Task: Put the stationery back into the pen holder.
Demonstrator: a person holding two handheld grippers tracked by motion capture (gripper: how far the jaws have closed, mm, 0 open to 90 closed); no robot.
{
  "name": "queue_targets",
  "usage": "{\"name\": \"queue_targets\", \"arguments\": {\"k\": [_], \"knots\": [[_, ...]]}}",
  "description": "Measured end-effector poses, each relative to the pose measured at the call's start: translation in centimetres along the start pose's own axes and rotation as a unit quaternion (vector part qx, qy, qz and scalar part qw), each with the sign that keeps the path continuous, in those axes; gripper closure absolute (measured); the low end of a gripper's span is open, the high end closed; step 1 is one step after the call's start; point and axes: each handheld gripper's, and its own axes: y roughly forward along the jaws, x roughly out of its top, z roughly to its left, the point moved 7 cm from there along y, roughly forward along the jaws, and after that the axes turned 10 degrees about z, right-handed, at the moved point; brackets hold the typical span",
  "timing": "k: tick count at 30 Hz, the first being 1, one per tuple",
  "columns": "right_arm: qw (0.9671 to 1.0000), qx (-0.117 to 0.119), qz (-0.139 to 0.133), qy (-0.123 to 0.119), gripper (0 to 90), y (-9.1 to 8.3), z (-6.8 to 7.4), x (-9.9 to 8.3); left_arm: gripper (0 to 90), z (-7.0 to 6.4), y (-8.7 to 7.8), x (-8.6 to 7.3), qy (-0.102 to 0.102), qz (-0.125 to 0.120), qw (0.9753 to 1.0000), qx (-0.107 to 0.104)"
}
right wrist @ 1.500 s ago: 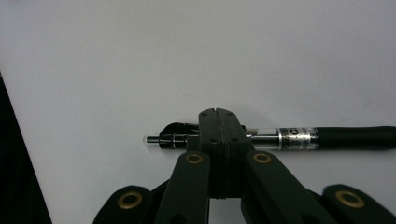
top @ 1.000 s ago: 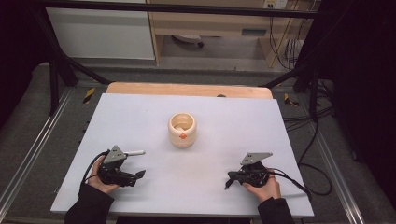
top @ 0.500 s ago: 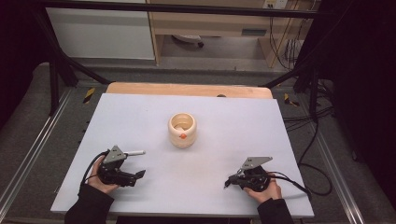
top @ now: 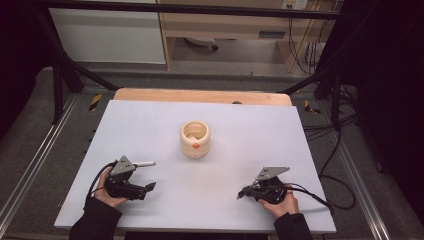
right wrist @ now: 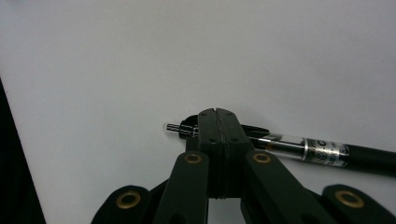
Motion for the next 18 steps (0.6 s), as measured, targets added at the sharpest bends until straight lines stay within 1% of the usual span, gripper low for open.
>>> {"name": "queue_targets", "arguments": {"k": [8,14,18], "knots": [[0.9999,-0.01,-0.007,0.004,89.9,0.6,-0.4,1.0,2.2,0.0,0.0,0.0,0.0,0.001,1.0,0.0],[0.9999,-0.012,-0.003,0.002,89.8,1.0,-0.3,1.3,2.2,0.0,0.1,0.0,0.0,0.001,1.0,-0.001],[0.9998,-0.021,-0.006,0.003,89.6,1.2,-0.6,1.7,2.2,0.0,0.1,0.0,0.0,0.001,1.0,-0.001]]}}
